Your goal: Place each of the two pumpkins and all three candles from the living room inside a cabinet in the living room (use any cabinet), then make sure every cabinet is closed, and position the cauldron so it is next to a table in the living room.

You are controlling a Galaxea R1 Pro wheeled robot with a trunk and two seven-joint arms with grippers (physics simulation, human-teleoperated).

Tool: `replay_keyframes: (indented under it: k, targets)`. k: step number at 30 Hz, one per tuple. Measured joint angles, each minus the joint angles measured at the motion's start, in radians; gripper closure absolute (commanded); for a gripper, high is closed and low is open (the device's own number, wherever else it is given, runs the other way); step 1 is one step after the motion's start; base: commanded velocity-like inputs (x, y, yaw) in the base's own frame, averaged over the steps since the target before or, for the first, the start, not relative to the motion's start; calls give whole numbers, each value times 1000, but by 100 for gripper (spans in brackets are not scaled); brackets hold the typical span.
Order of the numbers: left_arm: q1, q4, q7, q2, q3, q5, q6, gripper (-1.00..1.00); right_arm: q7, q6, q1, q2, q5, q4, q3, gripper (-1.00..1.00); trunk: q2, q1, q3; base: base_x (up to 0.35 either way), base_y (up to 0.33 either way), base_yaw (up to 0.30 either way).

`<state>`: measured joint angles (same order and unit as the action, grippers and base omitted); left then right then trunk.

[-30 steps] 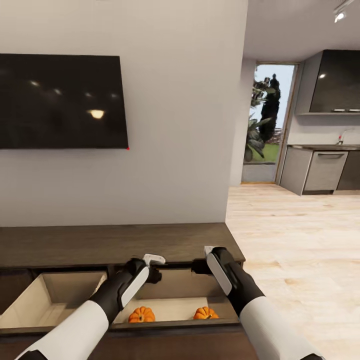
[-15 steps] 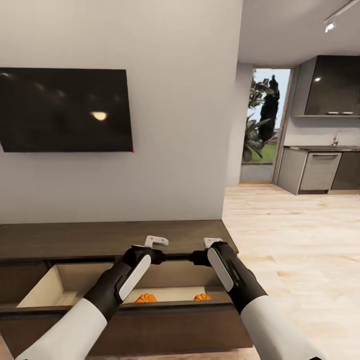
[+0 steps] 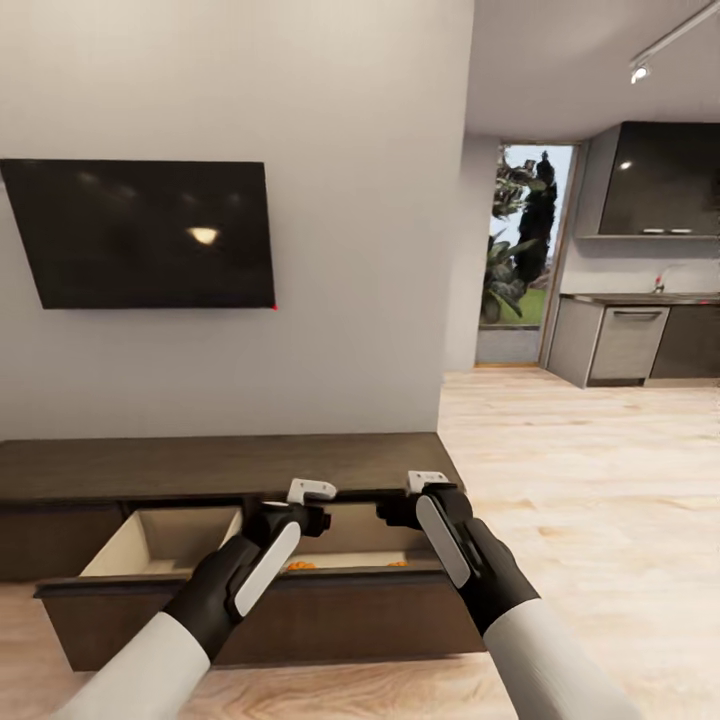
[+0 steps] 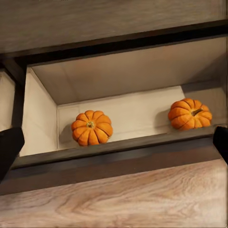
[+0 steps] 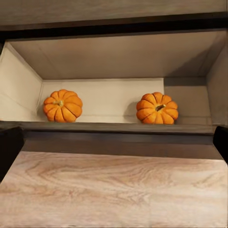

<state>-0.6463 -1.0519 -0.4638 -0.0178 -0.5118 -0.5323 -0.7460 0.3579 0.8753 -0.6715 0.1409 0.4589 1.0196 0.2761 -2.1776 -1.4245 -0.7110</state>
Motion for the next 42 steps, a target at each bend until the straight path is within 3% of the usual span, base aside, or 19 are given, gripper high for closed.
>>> replay_keyframes:
  k: [4, 9, 21, 26, 33, 39, 42]
  targets:
    - [4, -18, 1, 16, 0, 0, 10, -100, 0, -1, 1, 0, 0, 1, 0, -100, 28, 15, 13, -337, 0, 0]
    - [60, -118, 1, 41, 2, 0, 12, -100, 0, -5, 2, 0, 0, 1, 1, -100, 63, 35, 28, -337, 0, 0]
    - [87, -166, -2, 47, 2, 1, 13, -100, 0, -9, 7, 0, 0, 38, 5, -100, 147, 81, 66, -337, 0, 0]
    - [88, -164, -3, 47, 3, 1, 33, -100, 2, -4, 66, -1, -8, 143, 2, -100, 182, 100, 81, -277, 0, 0]
    - [116, -152, -2, 50, 3, 1, 155, -100, 3, -27, 155, -30, -17, 213, 1, -100, 231, 127, 103, -70, 0, 0]
    - [151, -117, 6, 70, 0, 5, 248, -100, 3, -226, 233, -53, -32, 189, 7, -100, 273, 150, 122, -8, 0, 0]
    - [157, -20, 9, 75, -3, 5, 358, -100, 1, -367, 259, -55, -62, 115, 7, -100, 287, 158, 128, -2, 0, 0]
